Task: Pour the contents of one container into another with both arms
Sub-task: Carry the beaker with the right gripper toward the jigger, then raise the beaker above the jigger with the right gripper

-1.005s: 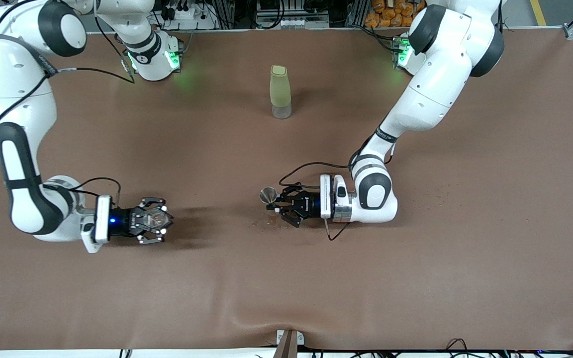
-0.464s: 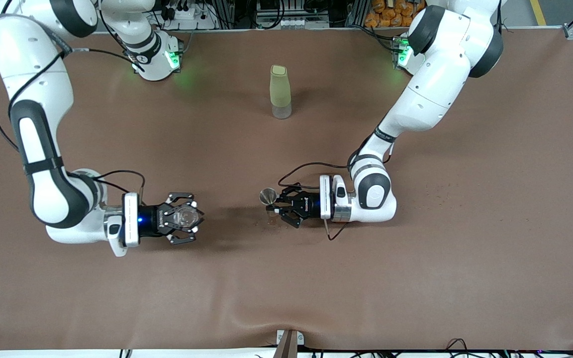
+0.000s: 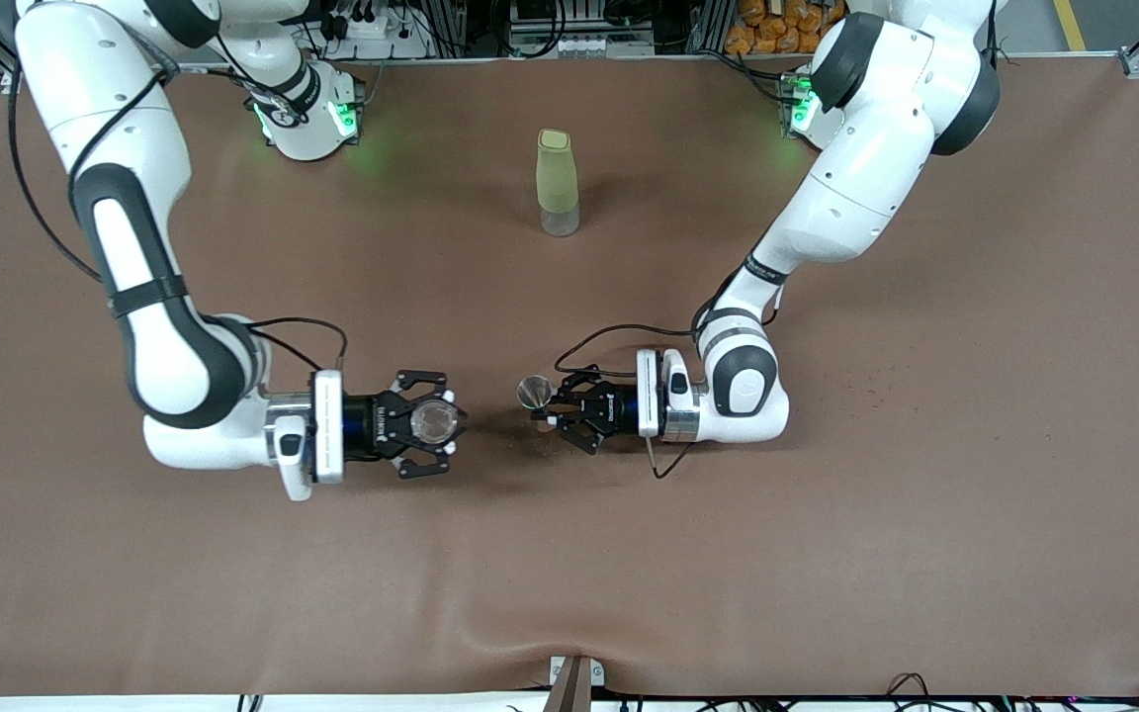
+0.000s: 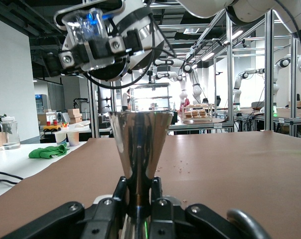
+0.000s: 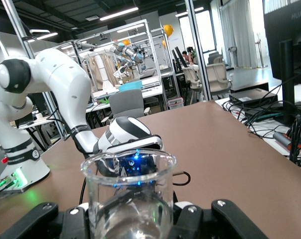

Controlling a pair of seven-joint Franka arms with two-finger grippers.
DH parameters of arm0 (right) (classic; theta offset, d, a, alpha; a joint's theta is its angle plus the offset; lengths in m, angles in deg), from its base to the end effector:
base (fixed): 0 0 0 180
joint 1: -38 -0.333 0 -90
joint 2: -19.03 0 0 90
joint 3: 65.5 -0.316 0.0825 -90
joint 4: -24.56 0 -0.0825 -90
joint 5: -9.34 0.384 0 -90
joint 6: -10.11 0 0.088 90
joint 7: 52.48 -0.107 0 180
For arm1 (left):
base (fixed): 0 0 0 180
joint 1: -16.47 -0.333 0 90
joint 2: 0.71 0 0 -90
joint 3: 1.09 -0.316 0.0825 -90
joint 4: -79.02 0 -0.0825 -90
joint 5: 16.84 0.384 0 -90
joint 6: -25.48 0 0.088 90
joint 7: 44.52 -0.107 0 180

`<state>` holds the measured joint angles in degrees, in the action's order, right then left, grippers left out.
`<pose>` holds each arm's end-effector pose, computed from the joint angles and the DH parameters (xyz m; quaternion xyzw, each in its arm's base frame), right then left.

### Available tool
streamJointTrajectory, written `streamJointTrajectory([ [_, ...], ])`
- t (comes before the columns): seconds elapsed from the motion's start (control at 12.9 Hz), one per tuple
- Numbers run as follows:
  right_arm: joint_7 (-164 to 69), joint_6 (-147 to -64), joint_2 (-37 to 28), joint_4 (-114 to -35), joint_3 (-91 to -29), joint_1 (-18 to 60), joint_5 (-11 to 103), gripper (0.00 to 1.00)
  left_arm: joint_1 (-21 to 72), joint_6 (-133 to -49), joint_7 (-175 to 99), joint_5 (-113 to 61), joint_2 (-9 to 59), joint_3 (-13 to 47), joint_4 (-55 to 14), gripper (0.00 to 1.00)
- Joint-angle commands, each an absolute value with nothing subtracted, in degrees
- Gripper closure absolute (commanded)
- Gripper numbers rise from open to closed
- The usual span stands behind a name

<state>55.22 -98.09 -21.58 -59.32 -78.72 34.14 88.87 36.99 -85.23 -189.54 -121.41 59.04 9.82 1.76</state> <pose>0.6810 0.2485 0.3131 -0.5863 -0.4934 -0.3749 0.5218 0.6147 -0.4116 0.1398 0.4661 -0.5055 0.5201 0.5066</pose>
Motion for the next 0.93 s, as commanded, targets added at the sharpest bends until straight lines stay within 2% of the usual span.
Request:
streamJointTrajectory([
  [0.0,50.63,-101.33,-17.90,-61.39,-78.24,31.77,90.37,1.00,37.83,-85.61,-190.50,-123.46,59.84,9.28,3.17,1.00],
  [0.62,50.18,-107.92,-9.02,-72.01,-78.33,26.41,97.57,1.00,37.91,-85.53,-191.73,-119.85,59.40,6.47,2.82,1.00],
  [0.85,47.29,-111.17,-7.78,-72.82,-78.33,24.12,98.28,1.00,37.83,-85.53,-192.00,-119.42,59.14,6.29,2.82,1.00],
])
